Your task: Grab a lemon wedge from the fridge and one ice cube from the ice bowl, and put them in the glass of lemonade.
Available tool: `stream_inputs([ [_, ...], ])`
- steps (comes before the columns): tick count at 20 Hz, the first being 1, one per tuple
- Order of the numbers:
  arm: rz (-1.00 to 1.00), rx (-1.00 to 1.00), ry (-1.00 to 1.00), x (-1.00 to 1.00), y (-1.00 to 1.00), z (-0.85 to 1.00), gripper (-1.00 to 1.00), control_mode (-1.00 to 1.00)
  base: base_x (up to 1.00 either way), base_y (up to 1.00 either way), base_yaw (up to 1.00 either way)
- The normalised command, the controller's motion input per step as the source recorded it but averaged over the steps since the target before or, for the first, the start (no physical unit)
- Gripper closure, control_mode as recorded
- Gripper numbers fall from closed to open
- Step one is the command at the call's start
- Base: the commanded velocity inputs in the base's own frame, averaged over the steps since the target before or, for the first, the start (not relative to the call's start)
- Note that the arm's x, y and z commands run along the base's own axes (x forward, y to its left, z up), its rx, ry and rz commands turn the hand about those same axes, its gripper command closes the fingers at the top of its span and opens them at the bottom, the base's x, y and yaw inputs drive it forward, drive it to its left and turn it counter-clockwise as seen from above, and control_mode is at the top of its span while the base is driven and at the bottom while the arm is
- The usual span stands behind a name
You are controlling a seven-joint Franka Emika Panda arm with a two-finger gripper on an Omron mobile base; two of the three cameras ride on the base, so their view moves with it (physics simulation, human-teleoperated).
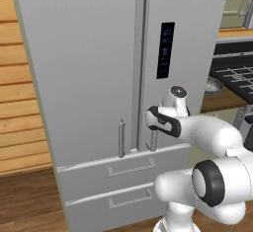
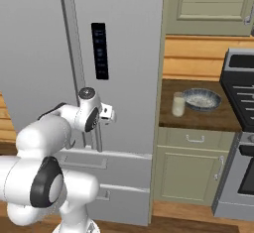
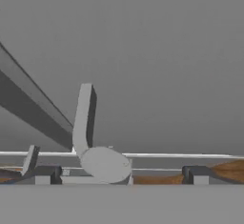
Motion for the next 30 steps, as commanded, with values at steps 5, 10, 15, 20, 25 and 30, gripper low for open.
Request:
stream_inputs([
  [5,0.0,0.0,0.01,0.26,0.0,-0.21,-1.0,-1.0,0.0,0.0,0.0],
  [10,0.0,0.0,0.0,-0.12,0.06,-0.04,-1.0,-1.0,0.0,0.0,0.0],
  [15,0.0,0.0,-0.01,0.02,0.13,-0.11,-1.0,-1.0,0.0,0.0,0.0],
  [20,0.0,0.0,-0.01,0.27,0.0,-0.35,-1.0,-1.0,0.0,0.0,0.0],
  [25,0.0,0.01,-0.16,0.0,0.0,-0.41,-1.0,-1.0,0.0,0.0,0.0],
  [30,0.0,0.0,-0.01,0.01,0.0,-0.16,-1.0,-1.0,0.0,0.0,0.0],
])
